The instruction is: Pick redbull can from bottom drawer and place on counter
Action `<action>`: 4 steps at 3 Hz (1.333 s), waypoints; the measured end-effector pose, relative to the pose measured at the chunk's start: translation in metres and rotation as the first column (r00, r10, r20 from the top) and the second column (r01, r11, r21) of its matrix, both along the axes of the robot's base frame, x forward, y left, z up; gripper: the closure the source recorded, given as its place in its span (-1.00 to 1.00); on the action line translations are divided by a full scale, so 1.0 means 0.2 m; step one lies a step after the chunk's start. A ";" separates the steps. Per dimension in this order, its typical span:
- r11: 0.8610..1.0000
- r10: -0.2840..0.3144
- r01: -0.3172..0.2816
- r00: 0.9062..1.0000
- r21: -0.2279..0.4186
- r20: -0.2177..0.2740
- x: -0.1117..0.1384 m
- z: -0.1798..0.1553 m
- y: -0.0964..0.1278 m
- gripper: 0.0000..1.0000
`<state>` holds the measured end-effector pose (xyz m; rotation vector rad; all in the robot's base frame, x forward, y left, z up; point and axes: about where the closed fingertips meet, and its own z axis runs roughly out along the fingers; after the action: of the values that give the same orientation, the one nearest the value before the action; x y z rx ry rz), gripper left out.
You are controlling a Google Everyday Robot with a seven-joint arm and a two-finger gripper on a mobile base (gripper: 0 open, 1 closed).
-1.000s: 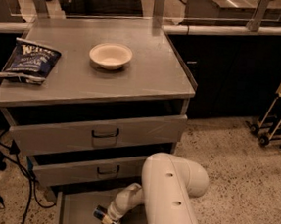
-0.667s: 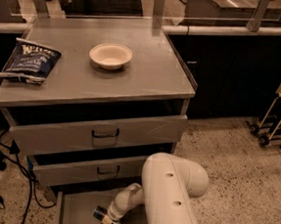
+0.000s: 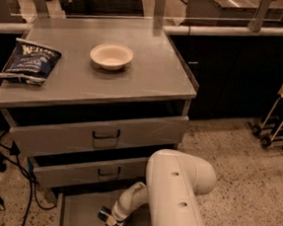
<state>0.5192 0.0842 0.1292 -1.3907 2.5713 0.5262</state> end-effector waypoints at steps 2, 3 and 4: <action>0.992 -0.115 0.116 0.993 -0.049 0.011 0.01 0.22 -0.25 1.00; 0.982 -0.171 0.174 0.984 -0.077 0.042 0.03 0.38 -0.42 1.00; 0.976 -0.197 0.200 0.980 -0.083 0.036 0.02 0.41 -0.45 1.00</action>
Offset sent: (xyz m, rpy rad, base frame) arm -0.0193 -0.0758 0.0787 -0.0926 -0.0319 -0.2050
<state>0.5234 -0.0052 0.2107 -1.1380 2.6999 0.3651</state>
